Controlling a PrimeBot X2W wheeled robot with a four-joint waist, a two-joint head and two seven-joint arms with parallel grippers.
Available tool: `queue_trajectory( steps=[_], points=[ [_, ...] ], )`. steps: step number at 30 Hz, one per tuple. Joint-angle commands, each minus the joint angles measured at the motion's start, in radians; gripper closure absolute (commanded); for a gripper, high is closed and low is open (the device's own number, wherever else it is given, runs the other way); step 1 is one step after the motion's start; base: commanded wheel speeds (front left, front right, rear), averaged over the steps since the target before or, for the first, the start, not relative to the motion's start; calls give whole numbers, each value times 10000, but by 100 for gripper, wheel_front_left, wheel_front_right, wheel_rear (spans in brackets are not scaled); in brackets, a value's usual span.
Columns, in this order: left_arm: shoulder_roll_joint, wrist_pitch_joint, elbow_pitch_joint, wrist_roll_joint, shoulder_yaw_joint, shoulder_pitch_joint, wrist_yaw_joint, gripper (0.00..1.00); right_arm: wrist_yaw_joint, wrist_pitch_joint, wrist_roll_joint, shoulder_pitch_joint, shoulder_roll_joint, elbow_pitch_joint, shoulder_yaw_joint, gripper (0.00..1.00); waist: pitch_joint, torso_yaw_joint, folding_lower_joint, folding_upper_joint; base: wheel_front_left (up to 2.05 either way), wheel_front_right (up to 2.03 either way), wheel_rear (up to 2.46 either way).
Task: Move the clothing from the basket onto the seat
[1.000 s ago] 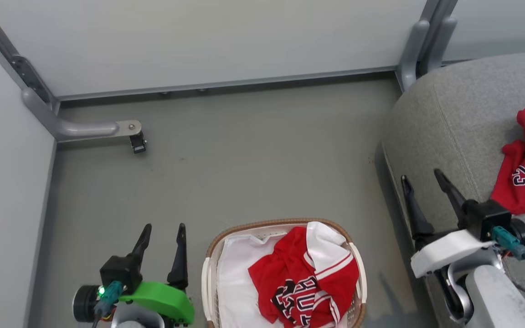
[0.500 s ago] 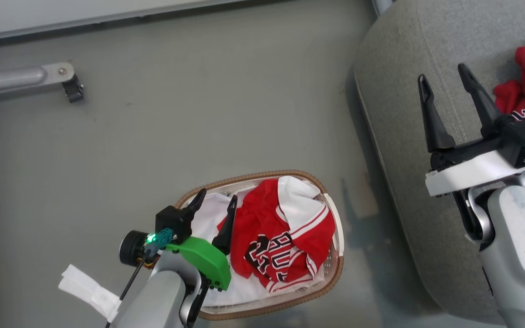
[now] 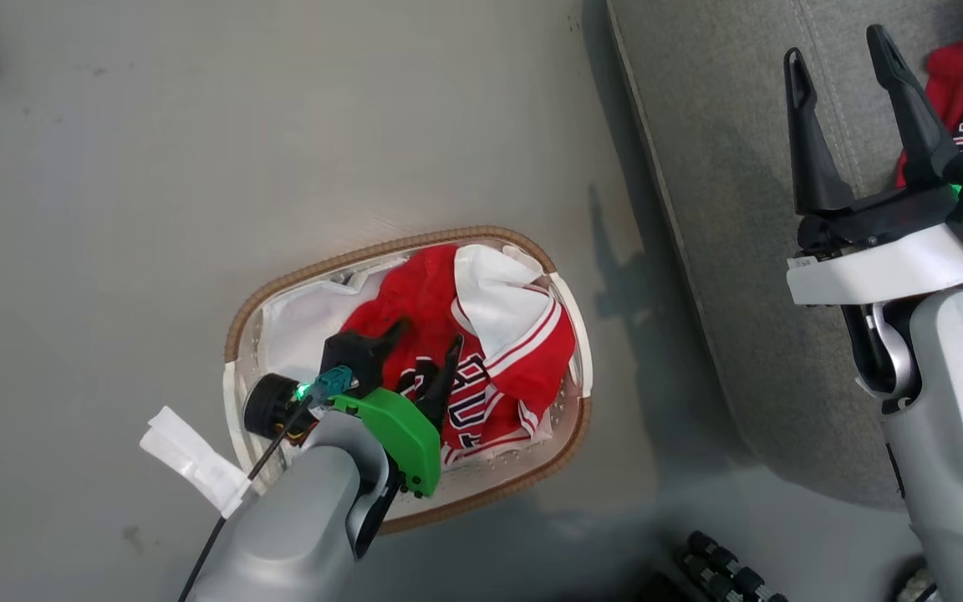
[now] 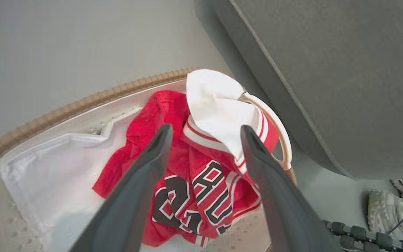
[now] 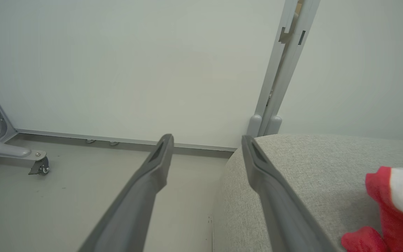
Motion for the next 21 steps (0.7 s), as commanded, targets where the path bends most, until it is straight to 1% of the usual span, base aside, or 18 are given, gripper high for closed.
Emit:
queue_trajectory(
  steps=[1,10,14,21],
  points=[
    [76,-3,112,-352,-245,-254,-43,0,-14,-22,-59,-154,32,-97,23,0,903,-510,0,96,0,0,0],
    [76,-3,623,-2534,-2668,-1097,-46,0,-14,-23,-39,-313,263,-327,-12,0,1682,-726,0,96,0,0,0],
    [74,-3,895,-3184,-3413,-1526,-46,0,-14,-22,-34,-333,338,-412,-83,0,1974,-758,0,96,0,0,0],
    [68,9,1151,-4158,-4309,-2169,-47,0,-14,-22,23,-411,477,-547,-214,0,2421,-837,0,96,0,0,0]
  ],
)
